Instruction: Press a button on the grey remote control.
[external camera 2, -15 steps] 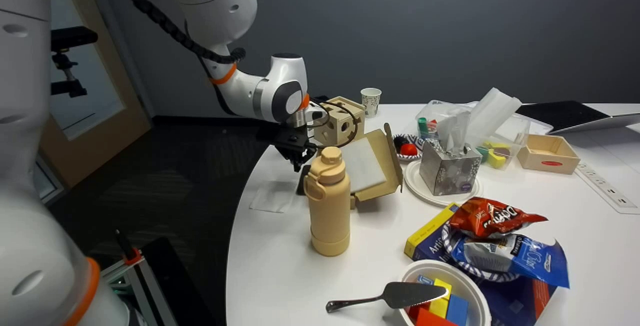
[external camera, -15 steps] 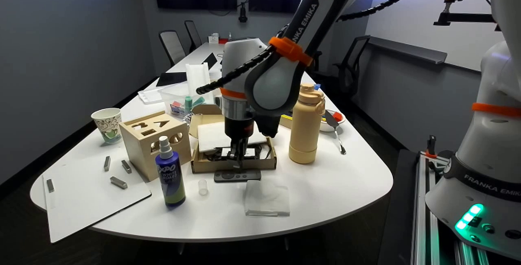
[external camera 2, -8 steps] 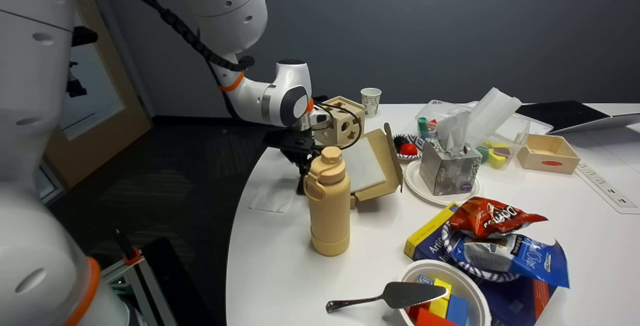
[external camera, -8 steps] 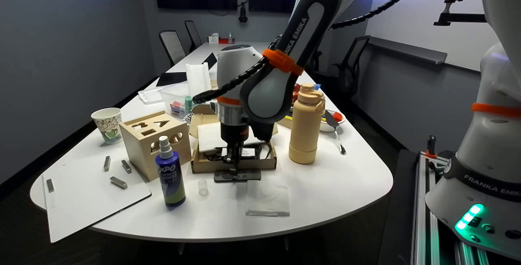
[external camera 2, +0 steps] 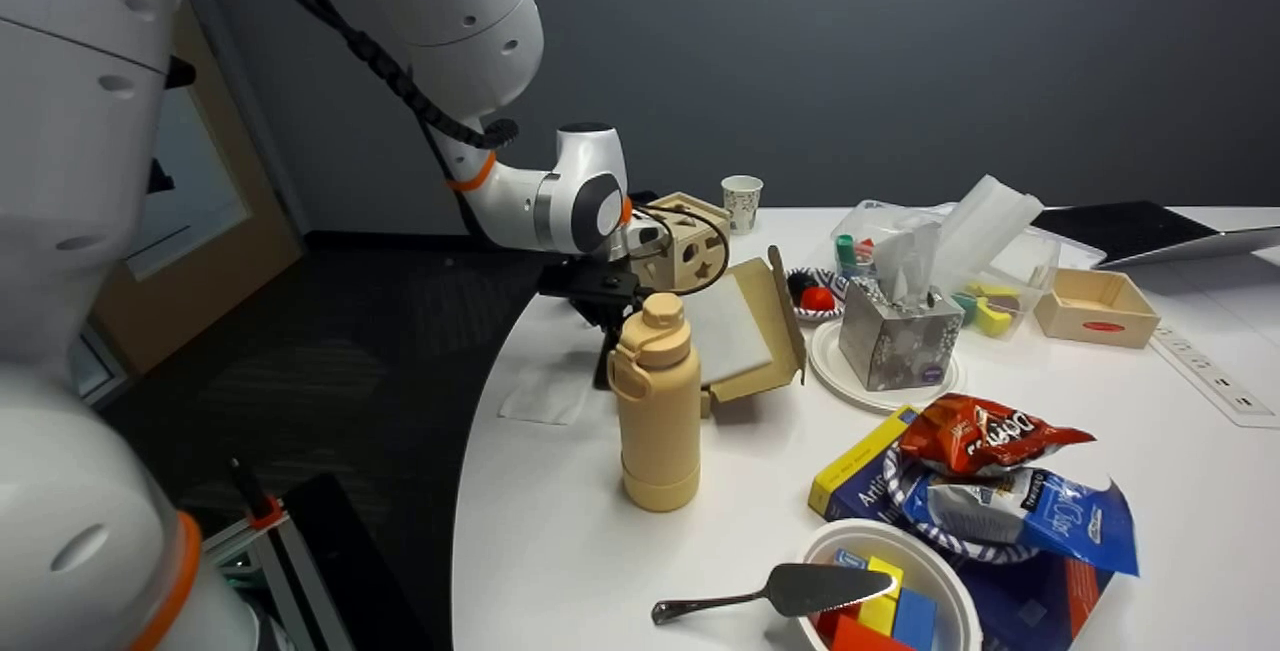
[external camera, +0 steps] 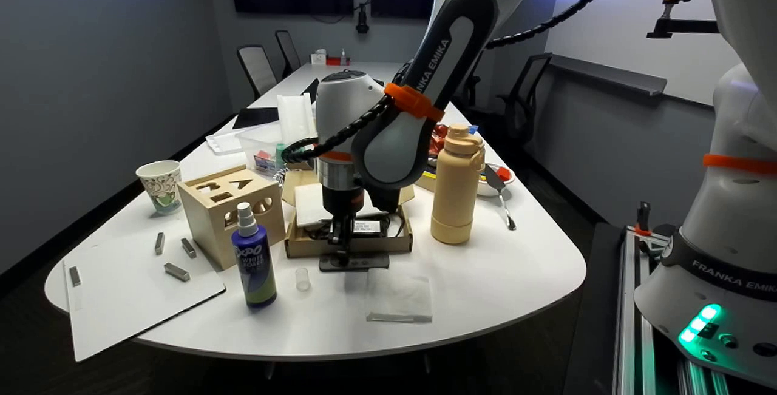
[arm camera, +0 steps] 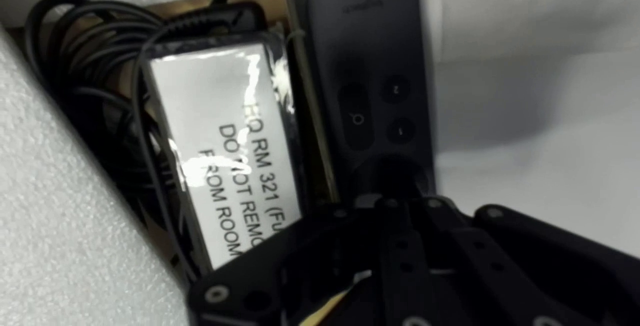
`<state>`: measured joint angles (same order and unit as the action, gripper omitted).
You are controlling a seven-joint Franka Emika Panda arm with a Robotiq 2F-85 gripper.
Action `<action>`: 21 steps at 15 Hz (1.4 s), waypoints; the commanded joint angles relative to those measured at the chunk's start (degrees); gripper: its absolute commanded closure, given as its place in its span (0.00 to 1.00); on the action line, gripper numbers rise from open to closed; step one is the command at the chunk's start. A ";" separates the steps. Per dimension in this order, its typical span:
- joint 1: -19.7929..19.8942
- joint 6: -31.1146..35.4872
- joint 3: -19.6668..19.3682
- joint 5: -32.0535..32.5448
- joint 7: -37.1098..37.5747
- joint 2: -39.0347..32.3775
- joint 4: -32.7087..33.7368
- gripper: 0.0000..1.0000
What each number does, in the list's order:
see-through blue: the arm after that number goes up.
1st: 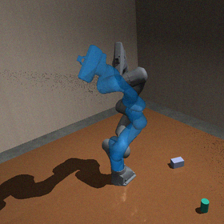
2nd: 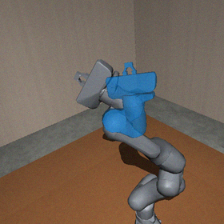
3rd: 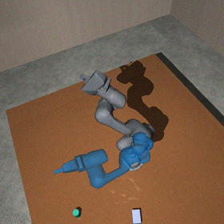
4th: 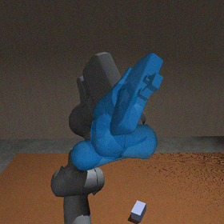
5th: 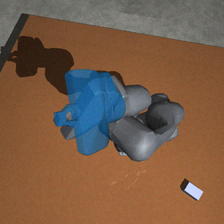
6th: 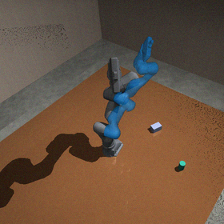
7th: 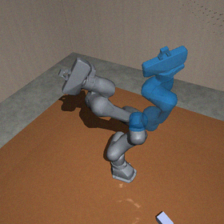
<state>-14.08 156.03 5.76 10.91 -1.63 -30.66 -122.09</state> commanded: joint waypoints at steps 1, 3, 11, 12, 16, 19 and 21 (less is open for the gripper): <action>-0.96 0.38 -1.04 1.43 0.32 -1.51 1.83 1.00; -0.88 0.34 -0.93 1.33 0.12 -2.18 2.26 1.00; -0.73 0.17 -0.61 1.01 -0.10 -4.04 2.46 1.00; -0.82 -0.04 -0.59 1.04 -0.08 -4.17 2.43 1.00; -1.02 -0.95 -0.54 1.13 -0.14 -4.51 2.27 1.00; -1.50 -1.58 -0.82 1.64 0.08 -4.94 2.33 1.00; -1.42 -1.91 -0.62 1.55 -0.01 -5.01 2.49 1.00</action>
<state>-14.74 155.01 5.48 11.64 -1.63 -31.85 -120.63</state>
